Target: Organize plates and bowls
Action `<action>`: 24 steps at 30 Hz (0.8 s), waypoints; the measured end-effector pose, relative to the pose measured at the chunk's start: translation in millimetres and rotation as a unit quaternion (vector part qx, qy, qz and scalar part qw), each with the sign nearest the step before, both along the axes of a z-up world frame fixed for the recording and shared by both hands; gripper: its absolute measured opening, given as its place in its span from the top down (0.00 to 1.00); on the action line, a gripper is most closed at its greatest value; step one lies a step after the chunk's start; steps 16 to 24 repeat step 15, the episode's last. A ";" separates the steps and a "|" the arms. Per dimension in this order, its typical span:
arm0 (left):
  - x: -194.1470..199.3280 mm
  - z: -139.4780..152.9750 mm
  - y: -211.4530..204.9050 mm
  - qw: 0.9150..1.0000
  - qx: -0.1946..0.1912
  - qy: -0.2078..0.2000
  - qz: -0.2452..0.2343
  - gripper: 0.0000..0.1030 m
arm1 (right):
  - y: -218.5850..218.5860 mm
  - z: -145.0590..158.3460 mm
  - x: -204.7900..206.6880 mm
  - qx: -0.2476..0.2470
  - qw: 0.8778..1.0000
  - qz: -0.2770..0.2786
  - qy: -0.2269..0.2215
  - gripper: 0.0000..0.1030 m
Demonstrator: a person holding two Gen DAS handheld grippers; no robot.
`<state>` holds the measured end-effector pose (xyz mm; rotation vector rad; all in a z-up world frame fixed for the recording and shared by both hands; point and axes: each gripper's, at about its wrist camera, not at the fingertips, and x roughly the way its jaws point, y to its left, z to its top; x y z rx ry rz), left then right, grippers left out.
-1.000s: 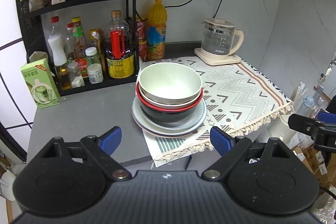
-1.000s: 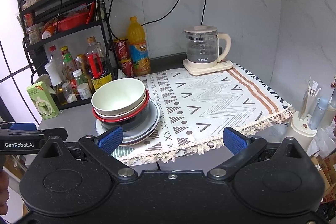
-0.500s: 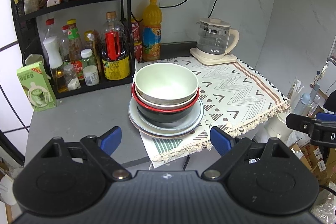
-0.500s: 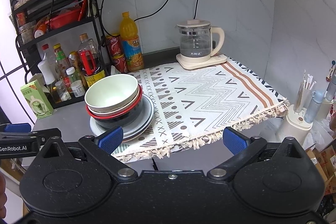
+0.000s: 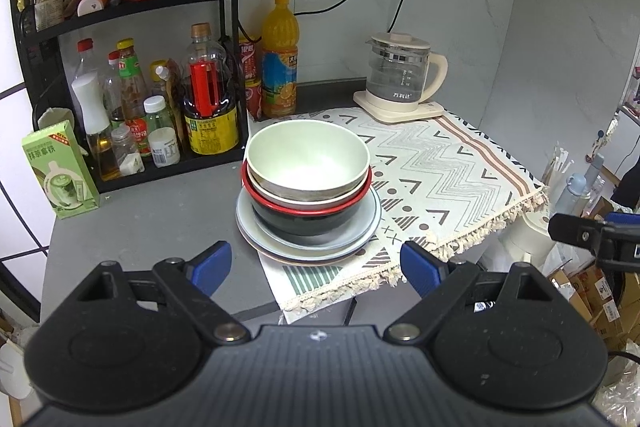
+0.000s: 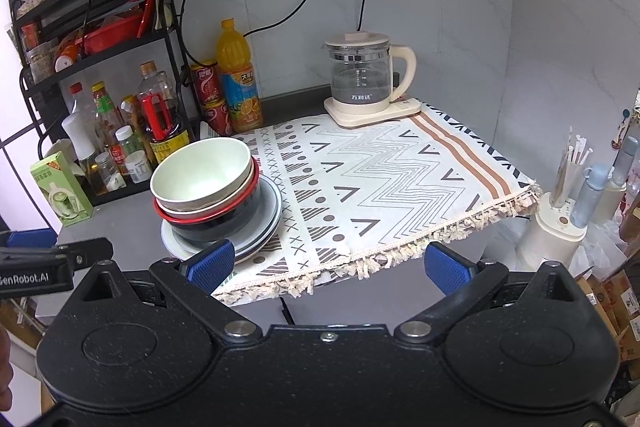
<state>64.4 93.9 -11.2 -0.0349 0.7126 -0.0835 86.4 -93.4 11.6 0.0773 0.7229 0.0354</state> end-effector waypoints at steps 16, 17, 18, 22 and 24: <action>2.6 -7.3 -4.7 1.000 0.000 0.012 -0.001 0.13 | -6.7 -6.5 0.0 0.000 1.000 -0.010 0.018 0.01; 2.6 -7.3 -4.7 1.000 0.000 0.012 -0.001 0.13 | -6.7 -6.5 0.0 0.000 1.000 -0.010 0.018 0.01; 2.6 -7.3 -4.7 1.000 0.000 0.012 -0.001 0.13 | -6.7 -6.5 0.0 0.000 1.000 -0.010 0.018 0.01; 2.6 -7.3 -4.7 1.000 0.000 0.012 -0.001 0.13 | -6.7 -6.5 0.0 0.000 1.000 -0.010 0.018 0.01; 2.6 -7.3 -4.7 1.000 0.000 0.012 -0.001 0.13 | -6.7 -6.5 0.0 0.000 1.000 -0.010 0.018 0.01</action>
